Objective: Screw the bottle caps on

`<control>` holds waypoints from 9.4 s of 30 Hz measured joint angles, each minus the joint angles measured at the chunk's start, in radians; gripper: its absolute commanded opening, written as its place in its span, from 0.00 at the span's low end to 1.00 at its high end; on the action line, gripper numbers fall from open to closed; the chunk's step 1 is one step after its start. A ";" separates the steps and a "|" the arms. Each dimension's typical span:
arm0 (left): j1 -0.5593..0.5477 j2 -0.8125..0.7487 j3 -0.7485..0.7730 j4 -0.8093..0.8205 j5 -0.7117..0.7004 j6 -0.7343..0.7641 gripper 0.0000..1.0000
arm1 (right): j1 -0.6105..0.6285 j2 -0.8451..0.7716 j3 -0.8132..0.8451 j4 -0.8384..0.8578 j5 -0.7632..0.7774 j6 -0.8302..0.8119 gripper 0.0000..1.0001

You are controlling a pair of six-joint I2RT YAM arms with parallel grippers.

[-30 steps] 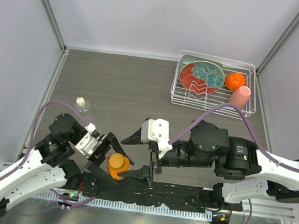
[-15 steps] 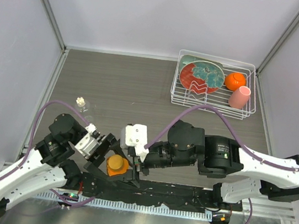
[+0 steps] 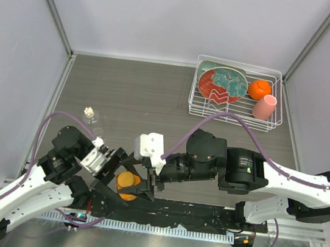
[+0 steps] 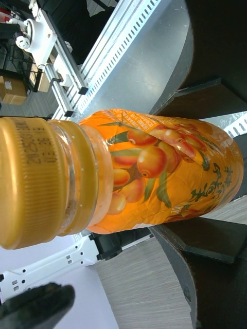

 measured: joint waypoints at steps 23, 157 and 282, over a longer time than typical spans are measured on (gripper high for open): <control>0.000 0.000 0.000 0.004 -0.035 -0.005 0.20 | -0.036 -0.015 -0.062 0.034 -0.039 0.033 0.37; 0.079 -0.012 -0.027 -0.021 -0.323 -0.017 0.06 | -0.211 -0.101 -0.204 0.157 -0.073 0.103 0.11; 0.098 -0.006 0.000 0.020 -0.128 -0.086 0.03 | -0.169 -0.101 -0.199 0.205 -0.142 0.103 0.56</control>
